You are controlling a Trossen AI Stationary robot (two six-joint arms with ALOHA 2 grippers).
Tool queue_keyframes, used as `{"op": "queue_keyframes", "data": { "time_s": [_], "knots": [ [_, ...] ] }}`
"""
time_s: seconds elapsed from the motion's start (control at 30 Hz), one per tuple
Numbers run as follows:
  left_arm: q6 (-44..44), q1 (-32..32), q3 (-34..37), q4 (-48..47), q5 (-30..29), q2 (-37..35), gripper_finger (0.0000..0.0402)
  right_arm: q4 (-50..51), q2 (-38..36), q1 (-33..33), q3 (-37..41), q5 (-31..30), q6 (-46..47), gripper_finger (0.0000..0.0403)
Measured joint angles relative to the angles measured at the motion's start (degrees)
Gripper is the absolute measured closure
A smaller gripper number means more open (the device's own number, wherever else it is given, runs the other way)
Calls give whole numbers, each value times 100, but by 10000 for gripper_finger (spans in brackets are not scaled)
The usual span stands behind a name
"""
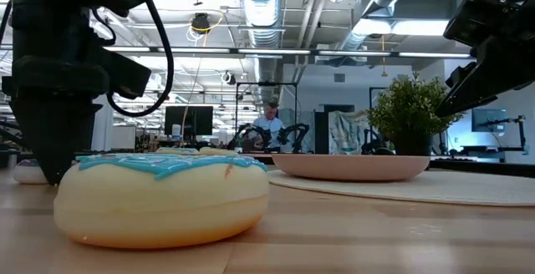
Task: Pick & Place donuts
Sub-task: Put the top small purple donut on the pink plate
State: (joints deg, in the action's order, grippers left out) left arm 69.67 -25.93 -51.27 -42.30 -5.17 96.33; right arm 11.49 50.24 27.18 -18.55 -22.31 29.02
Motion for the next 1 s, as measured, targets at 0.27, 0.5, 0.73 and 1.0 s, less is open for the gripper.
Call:
{"op": "queue_keyframes", "data": {
  "time_s": [0.27,0.5,0.73,1.0],
  "knots": [
    [0,0,0,-4,-2,0,164,1,0,0,0,0,0,249],
    [0,0,0,-4,26,0,189,0,0,0,0,0,0,249],
    [-1,23,0,-9,37,0,193,2,0,0,0,0,0,249],
    [-421,233,-481,-401,-299,26,193,2,0,0,0,-1,50,249]
  ]
}}
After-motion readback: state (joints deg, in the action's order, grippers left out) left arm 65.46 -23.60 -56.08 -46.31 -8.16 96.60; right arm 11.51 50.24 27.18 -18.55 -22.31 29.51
